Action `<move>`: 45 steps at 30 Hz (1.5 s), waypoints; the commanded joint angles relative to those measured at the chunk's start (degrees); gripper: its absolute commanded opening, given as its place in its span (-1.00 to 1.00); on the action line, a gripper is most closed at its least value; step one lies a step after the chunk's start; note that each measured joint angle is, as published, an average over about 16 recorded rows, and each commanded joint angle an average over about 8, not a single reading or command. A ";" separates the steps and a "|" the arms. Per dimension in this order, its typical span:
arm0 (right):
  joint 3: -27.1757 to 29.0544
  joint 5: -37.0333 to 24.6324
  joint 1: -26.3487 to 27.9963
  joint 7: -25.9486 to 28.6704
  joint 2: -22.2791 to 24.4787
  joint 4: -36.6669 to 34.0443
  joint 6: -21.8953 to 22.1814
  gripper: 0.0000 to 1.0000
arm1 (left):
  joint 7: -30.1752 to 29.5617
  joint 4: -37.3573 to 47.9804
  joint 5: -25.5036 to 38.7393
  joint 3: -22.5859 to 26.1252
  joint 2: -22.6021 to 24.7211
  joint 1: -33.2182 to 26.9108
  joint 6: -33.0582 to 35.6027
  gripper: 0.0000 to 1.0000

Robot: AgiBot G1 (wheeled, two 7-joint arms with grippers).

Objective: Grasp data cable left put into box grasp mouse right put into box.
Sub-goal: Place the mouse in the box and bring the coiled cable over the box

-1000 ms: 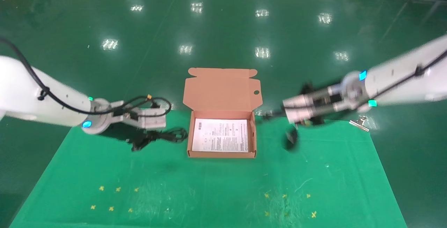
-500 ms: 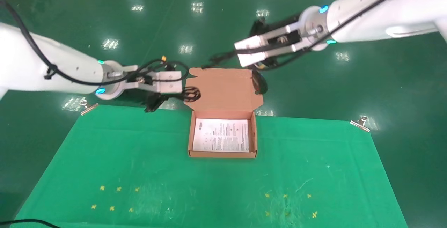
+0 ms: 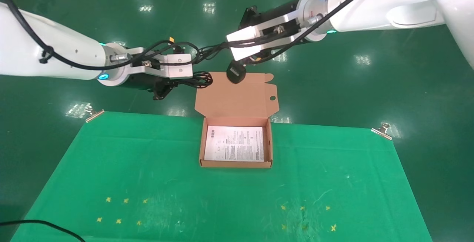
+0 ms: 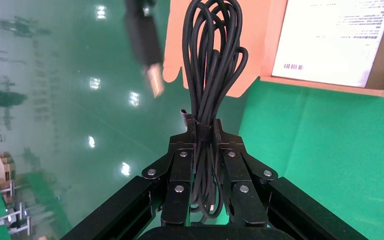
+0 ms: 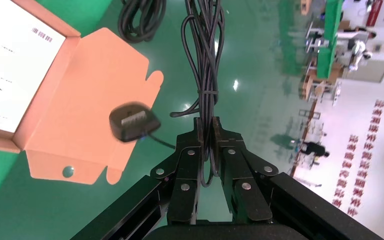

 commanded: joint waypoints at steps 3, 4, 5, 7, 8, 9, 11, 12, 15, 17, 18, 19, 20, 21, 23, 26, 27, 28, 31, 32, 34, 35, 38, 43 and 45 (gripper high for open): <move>0.19 1.42 0.06 -2.10 -0.02 0.04 -0.35 -1.00 | -0.33 -0.07 0.30 -0.01 -0.08 -0.11 0.04 -1.00; 0.15 1.64 -0.08 -2.21 0.08 0.25 -0.29 -1.00 | -0.42 -0.13 0.31 -0.01 -0.23 -0.01 0.11 -1.00; 0.06 1.74 -0.31 -2.10 0.21 0.53 -0.23 -1.00 | -0.50 -0.16 0.34 0.01 -0.41 0.13 0.21 -1.00; -0.18 1.90 -0.88 -1.91 0.36 0.87 -0.04 -1.00 | -0.75 -0.33 0.59 0.12 -0.88 0.47 0.45 -1.00; -0.29 1.98 -1.16 -1.86 0.39 0.93 0.05 -1.00 | -0.93 -0.47 0.78 0.18 -1.12 0.64 0.58 -1.00; -0.38 2.08 -1.46 -1.84 0.41 0.94 0.13 -1.00 | -1.15 -0.66 1.03 0.28 -1.37 0.82 0.73 -1.00; -0.54 2.34 -2.06 -1.87 0.41 0.86 0.25 -1.00 | -1.75 -1.23 1.78 0.55 -1.86 1.20 1.08 -1.00; -0.61 2.51 -2.37 -1.92 0.39 0.77 0.28 -1.00 | -2.19 -1.62 2.25 0.71 -2.12 1.43 1.29 -1.00; -0.83 3.06 -3.26 -2.08 0.24 0.49 0.30 -1.00 | -3.86 -3.07 3.79 1.18 -2.90 2.18 2.09 -1.00; -0.96 3.56 -3.86 -2.20 0.12 0.33 0.24 -1.00 | -5.16 -4.10 4.85 1.47 -3.45 2.70 2.70 -1.00; -1.03 3.82 -4.16 -2.26 0.07 0.24 0.20 -1.00 | -5.84 -4.59 5.36 1.58 -3.73 2.94 3.01 -1.00; -1.08 4.16 -4.47 -2.33 0.01 0.14 0.13 -1.00 | -6.55 -5.04 5.89 1.68 -4.03 3.17 3.32 -1.00; -1.13 4.49 -4.76 -2.43 -0.03 0.04 0.06 -1.00 | -7.23 -5.44 6.38 1.77 -4.30 3.37 3.61 -1.00; -1.19 4.84 -5.06 -2.57 -0.08 -0.09 -0.01 -1.00 | -7.92 -5.81 6.88 1.84 -4.57 3.55 3.90 -1.00; -1.31 5.58 -5.65 -2.93 -0.17 -0.44 -0.07 -1.00 | -9.28 -6.41 7.75 1.93 -5.09 3.88 4.47 -1.00; -1.60 6.63 -6.48 -3.63 -0.34 -1.16 0.12 -1.00 | -11.08 -7.05 8.86 1.98 -5.71 4.20 5.21 -1.00; -1.76 6.94 -6.76 -3.90 -0.42 -1.40 0.26 -1.00 | -11.52 -7.24 9.11 2.00 -5.85 4.28 5.41 -1.00; -1.94 7.25 -7.08 -4.13 -0.50 -1.64 0.41 -1.00 | -11.90 -7.40 9.31 2.00 -5.97 4.35 5.59 -1.00; -2.62 8.33 -8.17 -4.67 -0.70 -2.09 0.83 -1.00 | -12.56 -7.81 9.61 2.00 -6.17 4.47 5.93 -1.00; -2.90 8.73 -8.59 -4.79 -0.76 -2.14 0.93 -1.00 | -12.68 -7.94 9.67 2.01 -6.19 4.50 5.98 -1.00; -3.54 9.51 -9.47 -4.91 -0.85 -2.08 1.09 -1.00 | -12.83 -8.13 9.75 2.02 -6.23 4.54 6.05 -1.00; -3.88 9.91 -9.91 -4.91 -0.89 -2.00 1.15 -1.00 | -12.89 -8.21 9.78 2.02 -6.25 4.56 6.07 -1.00; -4.97 11.16 -11.19 -4.72 -0.97 -1.64 1.41 -1.00 | -12.99 -8.35 9.83 2.02 -6.28 4.60 6.11 -1.00; -6.63 13.58 -13.12 -4.07 -1.05 -1.19 2.15 -1.00 | -13.07 -8.45 9.86 2.02 -6.30 4.62 6.14 -1.00; -7.10 14.82 -13.91 -3.74 -1.06 -1.25 2.69 -1.00 | -13.08 -8.47 9.87 2.02 -6.31 4.63 6.15 -1.00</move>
